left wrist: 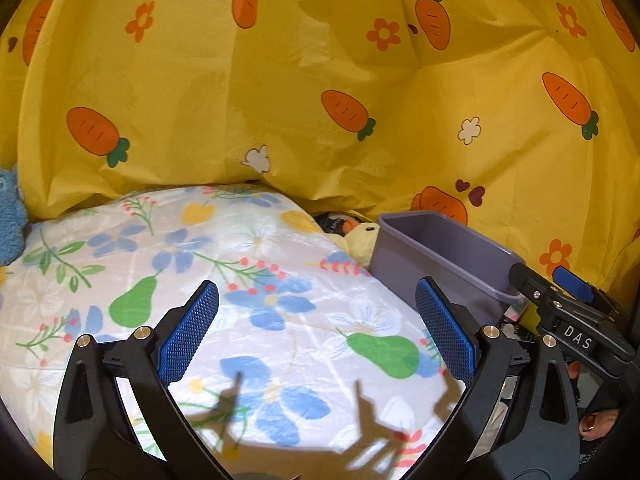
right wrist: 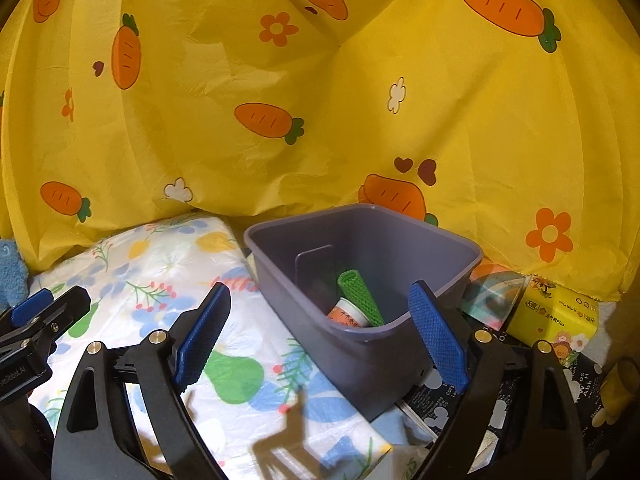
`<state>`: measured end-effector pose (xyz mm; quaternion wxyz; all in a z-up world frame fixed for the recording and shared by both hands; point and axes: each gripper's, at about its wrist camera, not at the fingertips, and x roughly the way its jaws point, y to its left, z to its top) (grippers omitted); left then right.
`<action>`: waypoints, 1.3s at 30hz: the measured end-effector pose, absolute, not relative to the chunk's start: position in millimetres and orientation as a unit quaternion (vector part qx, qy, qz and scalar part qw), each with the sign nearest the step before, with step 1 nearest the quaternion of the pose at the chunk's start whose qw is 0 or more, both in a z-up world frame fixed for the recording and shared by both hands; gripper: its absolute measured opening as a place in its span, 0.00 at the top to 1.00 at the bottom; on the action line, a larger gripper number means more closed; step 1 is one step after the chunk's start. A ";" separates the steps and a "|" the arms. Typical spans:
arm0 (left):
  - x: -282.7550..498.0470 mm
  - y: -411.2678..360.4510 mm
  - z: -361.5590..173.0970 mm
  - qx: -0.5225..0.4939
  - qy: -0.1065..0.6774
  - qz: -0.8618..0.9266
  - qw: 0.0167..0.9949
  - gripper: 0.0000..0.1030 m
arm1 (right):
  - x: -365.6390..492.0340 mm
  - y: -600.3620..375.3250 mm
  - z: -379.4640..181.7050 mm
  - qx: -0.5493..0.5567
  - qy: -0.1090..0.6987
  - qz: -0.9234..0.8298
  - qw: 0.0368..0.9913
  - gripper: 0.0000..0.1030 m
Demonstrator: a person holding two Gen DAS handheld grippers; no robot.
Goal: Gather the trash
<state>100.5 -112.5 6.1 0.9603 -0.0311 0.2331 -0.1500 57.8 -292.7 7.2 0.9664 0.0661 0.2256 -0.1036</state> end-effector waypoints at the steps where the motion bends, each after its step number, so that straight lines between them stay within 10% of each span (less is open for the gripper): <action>1: 93.8 -105.7 5.9 -0.027 0.228 -0.137 0.963 0.06 | 54.4 -285.2 7.5 0.061 0.224 -0.098 0.968 0.15; 39: -53.7 9.3 -7.8 -0.034 0.191 0.042 0.980 0.06 | -42.5 -164.0 -16.4 0.033 0.208 -0.021 0.977 0.05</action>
